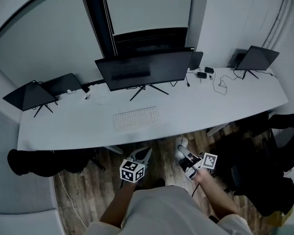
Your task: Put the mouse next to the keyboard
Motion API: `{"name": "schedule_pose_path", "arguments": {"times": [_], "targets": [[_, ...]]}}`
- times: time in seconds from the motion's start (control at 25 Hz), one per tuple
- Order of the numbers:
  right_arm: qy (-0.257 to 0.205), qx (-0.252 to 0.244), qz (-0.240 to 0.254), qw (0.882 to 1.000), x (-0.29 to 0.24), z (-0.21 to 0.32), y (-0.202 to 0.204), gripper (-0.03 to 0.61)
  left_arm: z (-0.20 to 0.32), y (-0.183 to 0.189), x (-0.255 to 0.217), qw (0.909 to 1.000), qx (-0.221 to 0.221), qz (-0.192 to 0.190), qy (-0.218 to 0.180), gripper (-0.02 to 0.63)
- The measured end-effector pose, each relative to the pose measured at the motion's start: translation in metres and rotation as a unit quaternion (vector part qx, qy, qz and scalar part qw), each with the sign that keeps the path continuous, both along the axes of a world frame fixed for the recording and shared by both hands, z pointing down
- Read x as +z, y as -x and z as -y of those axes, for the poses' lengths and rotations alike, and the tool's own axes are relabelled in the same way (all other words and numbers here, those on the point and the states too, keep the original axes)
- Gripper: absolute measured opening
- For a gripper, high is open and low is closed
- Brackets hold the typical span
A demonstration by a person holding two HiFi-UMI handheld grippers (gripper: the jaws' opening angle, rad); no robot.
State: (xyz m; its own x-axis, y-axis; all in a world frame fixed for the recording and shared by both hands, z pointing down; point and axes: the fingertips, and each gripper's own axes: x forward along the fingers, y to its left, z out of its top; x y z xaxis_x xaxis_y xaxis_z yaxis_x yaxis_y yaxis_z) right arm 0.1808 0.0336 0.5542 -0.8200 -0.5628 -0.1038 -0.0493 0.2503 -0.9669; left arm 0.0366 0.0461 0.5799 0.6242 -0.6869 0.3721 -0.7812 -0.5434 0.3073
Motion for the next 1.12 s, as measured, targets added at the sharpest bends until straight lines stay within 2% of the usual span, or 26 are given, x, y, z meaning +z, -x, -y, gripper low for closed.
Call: {"name": "schedule_pose_path", "arguments": {"times": [0.6, 1.12], "targets": [[0.018, 0.004, -0.002, 1.0, 0.015, 0.026, -0.004, 0.15, 0.023, 0.003, 0.008, 0.9998, 0.0, 0.009, 0.017, 0.017], [0.021, 0.027, -0.018, 0.999, 0.027, 0.098, 0.008, 0.15, 0.113, 0.012, 0.011, 0.9994, 0.031, 0.002, 0.014, 0.017]]}}
